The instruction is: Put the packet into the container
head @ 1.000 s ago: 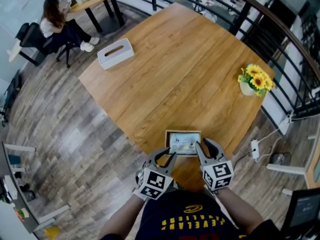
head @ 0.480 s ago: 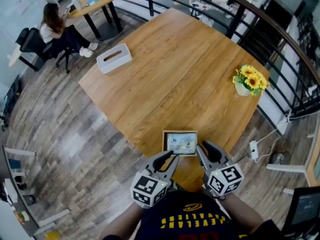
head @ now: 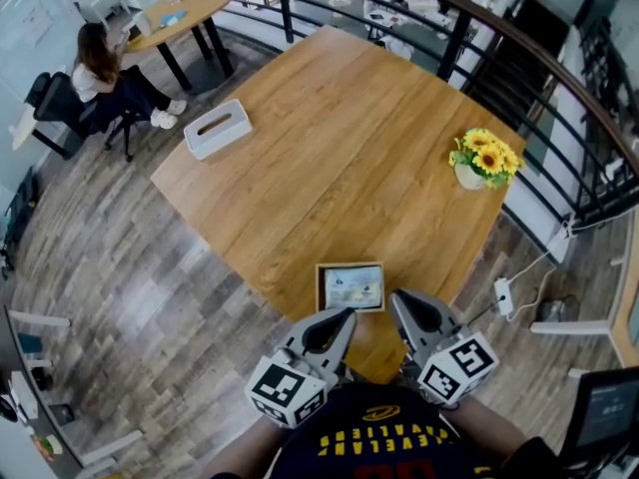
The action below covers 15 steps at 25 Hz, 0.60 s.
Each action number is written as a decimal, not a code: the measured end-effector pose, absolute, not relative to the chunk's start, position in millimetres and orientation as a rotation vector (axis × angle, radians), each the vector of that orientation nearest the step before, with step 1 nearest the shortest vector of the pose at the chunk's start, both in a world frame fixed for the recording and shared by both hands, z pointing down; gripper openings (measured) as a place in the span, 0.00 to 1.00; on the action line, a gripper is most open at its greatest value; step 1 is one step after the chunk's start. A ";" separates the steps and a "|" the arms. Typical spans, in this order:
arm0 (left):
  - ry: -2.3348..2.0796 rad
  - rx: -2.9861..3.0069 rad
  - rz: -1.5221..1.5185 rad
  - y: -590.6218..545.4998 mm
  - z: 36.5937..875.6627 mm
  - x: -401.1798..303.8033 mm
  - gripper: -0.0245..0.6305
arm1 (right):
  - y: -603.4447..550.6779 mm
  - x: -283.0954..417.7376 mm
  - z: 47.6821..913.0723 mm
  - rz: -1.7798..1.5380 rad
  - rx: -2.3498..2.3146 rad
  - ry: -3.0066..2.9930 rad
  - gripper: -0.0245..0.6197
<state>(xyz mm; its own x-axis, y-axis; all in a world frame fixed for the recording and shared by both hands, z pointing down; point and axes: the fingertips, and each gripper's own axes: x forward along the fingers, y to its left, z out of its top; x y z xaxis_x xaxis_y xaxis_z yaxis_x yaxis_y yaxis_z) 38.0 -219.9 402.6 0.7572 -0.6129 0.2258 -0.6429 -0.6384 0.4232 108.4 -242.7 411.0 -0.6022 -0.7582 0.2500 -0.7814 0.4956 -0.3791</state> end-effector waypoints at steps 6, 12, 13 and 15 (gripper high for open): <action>-0.975 2.469 0.089 -218.2 399.8 37.4 0.04 | -232.2 105.4 396.6 0.575 1.339 -2.712 0.05; -1.006 2.469 0.122 -220.1 405.5 35.6 0.04 | -232.0 109.6 396.1 0.573 1.352 -2.717 0.05; -1.008 2.467 0.127 -220.0 405.6 35.5 0.04 | -231.3 109.3 396.1 0.575 1.351 -2.717 0.05; -1.010 2.470 0.132 -219.7 404.8 35.2 0.04 | -230.1 108.5 395.5 0.575 1.349 -2.719 0.05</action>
<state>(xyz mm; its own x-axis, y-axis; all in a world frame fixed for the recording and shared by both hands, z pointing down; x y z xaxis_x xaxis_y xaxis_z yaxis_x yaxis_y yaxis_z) 35.2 -219.7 404.8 0.7249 -0.6390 0.2573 -0.6836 -0.6212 0.3831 108.5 -230.1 395.5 -0.6176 -0.7583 0.2086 -0.7778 0.5497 -0.3046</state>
